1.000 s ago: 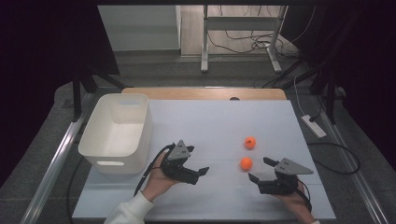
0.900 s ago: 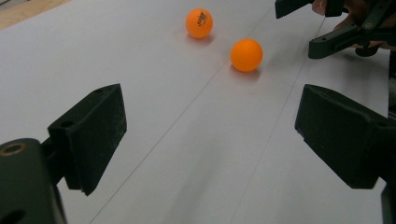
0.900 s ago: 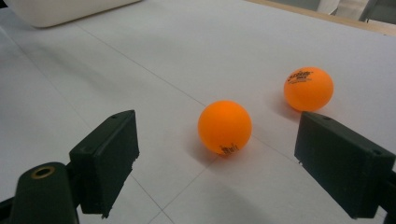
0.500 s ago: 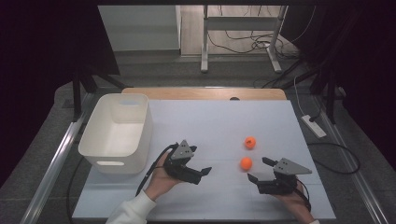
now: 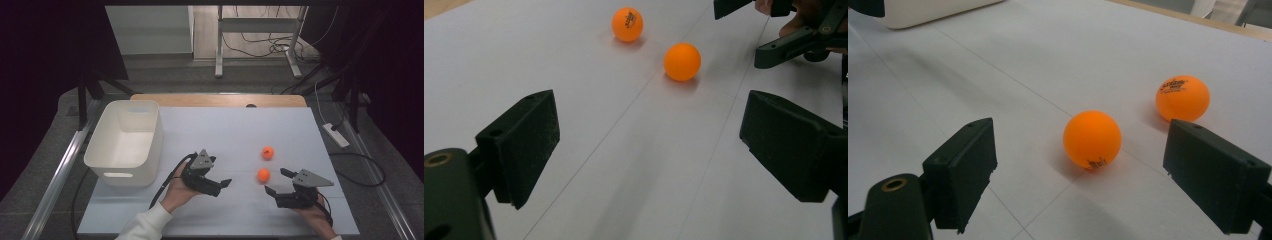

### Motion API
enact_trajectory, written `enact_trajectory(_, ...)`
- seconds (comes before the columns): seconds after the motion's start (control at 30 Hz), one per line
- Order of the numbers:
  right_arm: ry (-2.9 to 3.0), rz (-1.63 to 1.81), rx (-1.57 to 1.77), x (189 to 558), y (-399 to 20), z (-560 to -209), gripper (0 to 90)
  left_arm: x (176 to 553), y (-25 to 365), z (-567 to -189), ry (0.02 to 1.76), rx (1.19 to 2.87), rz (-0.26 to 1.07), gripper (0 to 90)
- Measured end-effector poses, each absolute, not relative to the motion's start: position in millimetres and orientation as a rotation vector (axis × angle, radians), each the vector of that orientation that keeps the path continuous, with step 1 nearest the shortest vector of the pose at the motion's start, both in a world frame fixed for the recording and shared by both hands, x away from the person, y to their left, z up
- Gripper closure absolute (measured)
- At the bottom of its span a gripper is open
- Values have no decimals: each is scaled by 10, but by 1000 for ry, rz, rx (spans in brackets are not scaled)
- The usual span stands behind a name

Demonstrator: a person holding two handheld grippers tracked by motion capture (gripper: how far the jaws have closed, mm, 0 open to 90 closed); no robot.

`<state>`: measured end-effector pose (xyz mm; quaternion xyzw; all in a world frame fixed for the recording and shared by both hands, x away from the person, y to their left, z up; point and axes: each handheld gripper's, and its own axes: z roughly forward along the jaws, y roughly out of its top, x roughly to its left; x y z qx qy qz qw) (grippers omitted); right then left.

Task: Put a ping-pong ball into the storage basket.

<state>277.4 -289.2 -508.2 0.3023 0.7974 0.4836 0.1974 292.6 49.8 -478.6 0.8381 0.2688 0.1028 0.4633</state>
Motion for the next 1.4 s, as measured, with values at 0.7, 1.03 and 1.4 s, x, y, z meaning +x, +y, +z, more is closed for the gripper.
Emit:
enact_trajectory(0.7, 2236, 1352, 845, 2767, -2892, -5086, 138, 3020, 360, -4794, 643, 2063, 240, 98)
enact_trajectory(1.03, 2235, 1347, 849, 2764, -2891, -5086, 138, 3116, 188, -4832, 619, 2078, 214, 98)
enact_trajectory(1.4, 2228, 1353, 851, 2761, -2896, -5077, 138, 3188, 95, -4863, 628, 2082, 206, 99)
